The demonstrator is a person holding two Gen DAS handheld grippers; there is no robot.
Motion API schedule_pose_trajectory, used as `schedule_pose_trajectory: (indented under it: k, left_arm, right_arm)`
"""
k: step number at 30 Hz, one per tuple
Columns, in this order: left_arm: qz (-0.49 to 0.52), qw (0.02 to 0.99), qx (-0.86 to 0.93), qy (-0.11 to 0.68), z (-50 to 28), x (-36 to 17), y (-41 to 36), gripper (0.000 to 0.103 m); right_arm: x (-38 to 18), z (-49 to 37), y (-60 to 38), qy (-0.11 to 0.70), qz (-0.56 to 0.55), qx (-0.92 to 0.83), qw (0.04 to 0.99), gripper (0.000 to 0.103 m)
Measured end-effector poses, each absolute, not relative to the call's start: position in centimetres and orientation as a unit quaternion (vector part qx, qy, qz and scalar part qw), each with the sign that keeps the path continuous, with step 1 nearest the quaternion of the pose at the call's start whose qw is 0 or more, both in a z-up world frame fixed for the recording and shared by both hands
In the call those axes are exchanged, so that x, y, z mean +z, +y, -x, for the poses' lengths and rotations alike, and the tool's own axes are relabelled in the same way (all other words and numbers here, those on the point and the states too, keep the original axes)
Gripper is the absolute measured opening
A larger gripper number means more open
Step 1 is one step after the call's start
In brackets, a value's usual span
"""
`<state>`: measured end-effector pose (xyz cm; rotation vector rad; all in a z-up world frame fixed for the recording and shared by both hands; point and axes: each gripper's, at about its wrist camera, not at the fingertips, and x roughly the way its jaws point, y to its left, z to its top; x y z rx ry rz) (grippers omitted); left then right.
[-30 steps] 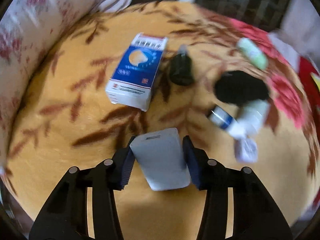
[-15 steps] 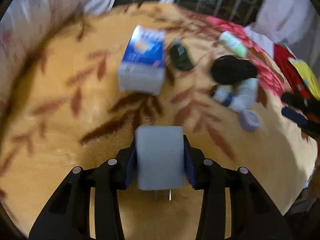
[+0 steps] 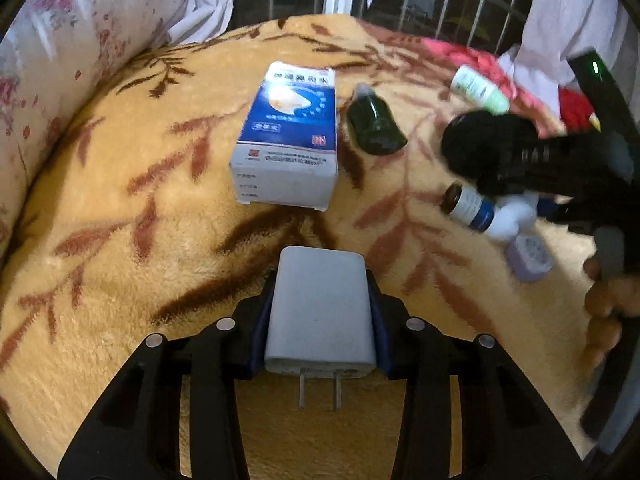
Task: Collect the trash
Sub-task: 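Grasp the pale green cylinder with the right tool, then carry charger and cylinder over the orange bin and open both tools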
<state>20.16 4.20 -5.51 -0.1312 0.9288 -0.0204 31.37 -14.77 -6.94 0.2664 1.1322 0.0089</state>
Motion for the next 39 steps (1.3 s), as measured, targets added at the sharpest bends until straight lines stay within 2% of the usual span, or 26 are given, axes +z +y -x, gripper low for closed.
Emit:
schedule_pose_trajectory:
  k: [5, 16, 23, 31, 39]
  left_arm:
    - [0.122, 0.907, -0.047, 0.400, -17.9, -4.3, 6.2, 0.039]
    - [0.089, 0.937, -0.075, 0.329, -12.9, 1.3, 4.4, 0.039]
    - [0.054, 0.945, -0.097, 0.307, -6.1, 3.6, 2.0, 0.039]
    - [0.011, 0.938, -0.114, 0.329, 1.3, 1.4, -1.4, 0.039]
    - [0.001, 0.907, -0.132, 0.400, 5.0, -4.7, -2.7, 0.039]
  right_arm:
    - [-5.1, -27.7, -16.8, 0.486, -0.145, 0.064, 0.859, 0.044]
    - [-0.6, -20.9, -22.8, 0.422, -0.148, 0.137, 0.884, 0.045]
    - [1.3, -13.0, -23.9, 0.397, -0.131, 0.198, 0.887, 0.045]
    - [0.2, -3.4, -23.9, 0.402, -0.108, 0.238, 0.878, 0.045]
    - [-4.5, 4.0, -23.0, 0.440, -0.057, 0.243, 0.862, 0.045]
